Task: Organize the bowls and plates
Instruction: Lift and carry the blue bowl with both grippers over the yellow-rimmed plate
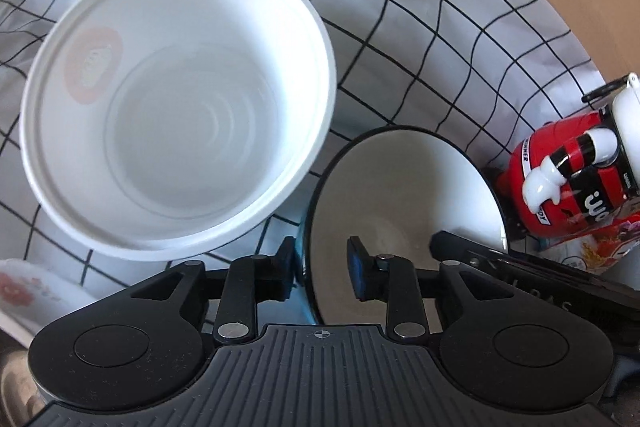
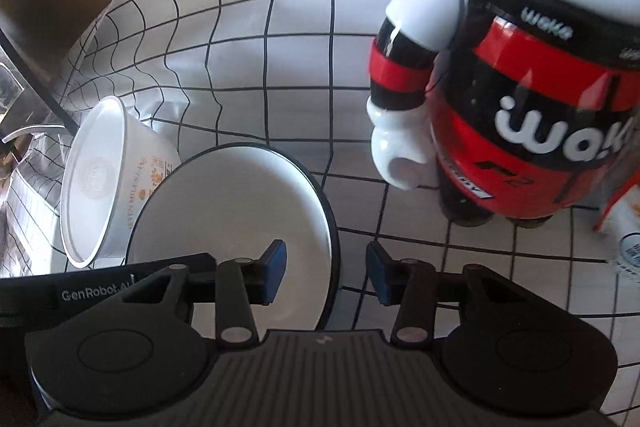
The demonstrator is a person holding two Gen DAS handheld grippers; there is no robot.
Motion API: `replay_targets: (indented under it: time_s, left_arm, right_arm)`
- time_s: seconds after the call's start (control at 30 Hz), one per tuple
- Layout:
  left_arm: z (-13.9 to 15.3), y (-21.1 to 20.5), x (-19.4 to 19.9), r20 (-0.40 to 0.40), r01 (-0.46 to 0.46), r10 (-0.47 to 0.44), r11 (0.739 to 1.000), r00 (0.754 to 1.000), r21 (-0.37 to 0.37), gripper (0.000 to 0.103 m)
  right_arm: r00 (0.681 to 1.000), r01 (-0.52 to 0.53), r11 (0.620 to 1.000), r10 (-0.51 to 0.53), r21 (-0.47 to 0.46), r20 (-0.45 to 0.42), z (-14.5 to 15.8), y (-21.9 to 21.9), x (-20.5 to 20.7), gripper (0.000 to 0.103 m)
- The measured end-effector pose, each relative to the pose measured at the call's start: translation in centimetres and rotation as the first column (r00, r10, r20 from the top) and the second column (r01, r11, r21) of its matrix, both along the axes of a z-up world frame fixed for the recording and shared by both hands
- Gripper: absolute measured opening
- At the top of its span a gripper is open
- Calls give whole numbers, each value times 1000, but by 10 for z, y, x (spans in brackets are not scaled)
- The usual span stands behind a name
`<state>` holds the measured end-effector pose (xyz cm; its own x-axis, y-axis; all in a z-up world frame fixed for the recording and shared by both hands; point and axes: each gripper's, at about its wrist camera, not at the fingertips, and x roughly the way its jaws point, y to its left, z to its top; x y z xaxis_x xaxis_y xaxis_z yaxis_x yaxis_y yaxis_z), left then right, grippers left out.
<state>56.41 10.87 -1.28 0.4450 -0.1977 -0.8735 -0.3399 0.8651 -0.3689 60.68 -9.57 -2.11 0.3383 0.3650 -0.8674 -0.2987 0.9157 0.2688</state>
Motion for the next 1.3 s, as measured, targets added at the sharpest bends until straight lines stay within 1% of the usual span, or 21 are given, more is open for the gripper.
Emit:
replay_targets:
  time_s: [0.1, 0.17, 0.37, 0.47, 0.57, 0.7, 0.77, 0.9, 1.03, 1.1, 1.3]
  left_arm:
    - [-1, 0, 1, -2, -2, 2, 1000, 1000, -6, 31]
    - [-1, 0, 2, -7, 5, -5, 1000, 1000, -8, 30]
    - [1, -18, -6, -37, 86, -85, 996, 996, 30, 30]
    - [1, -28, -15, -49, 113, -112, 993, 993, 18, 30]
    - [2, -36, -23, -55, 131, -131, 991, 990, 4, 30]
    - [0, -42, -27, -51, 136, -136, 991, 989, 11, 30]
    - [-2, -43, -26, -63, 137, -135, 991, 989, 12, 29]
    - [-12, -48, -22, -96, 135, -133, 991, 986, 8, 25]
    - [-12, -48, -20, -94, 132, -131, 991, 987, 8, 25]
    - [-13, -47, -20, -95, 131, -130, 991, 987, 4, 25]
    - [-13, -42, -20, -102, 118, -118, 993, 988, -6, 24]
  right_arm:
    - [999, -17, 1000, 18, 9, -28, -4, 4, 1, 28]
    - [1000, -23, 1000, 23, -8, -19, -4, 6, -2, 27]
    - [999, -24, 999, 23, -40, -24, -3, 0, -14, 27]
    - [999, -27, 999, 25, -47, -34, -2, -11, -23, 27]
    - [998, -26, 999, 24, -36, -50, -3, -24, -33, 27]
    - [999, -37, 999, 35, -27, -39, -5, -32, -43, 27]
    - [998, -33, 999, 32, -18, -45, -6, -33, -43, 27]
    - [998, -31, 999, 30, -11, -57, -12, -32, -39, 27]
    - [997, -35, 999, 34, -16, -65, -19, -29, -36, 28]
    - [997, -41, 999, 40, -15, -60, -19, -28, -35, 31]
    - [997, -50, 999, 49, -20, -53, -18, -28, -36, 32]
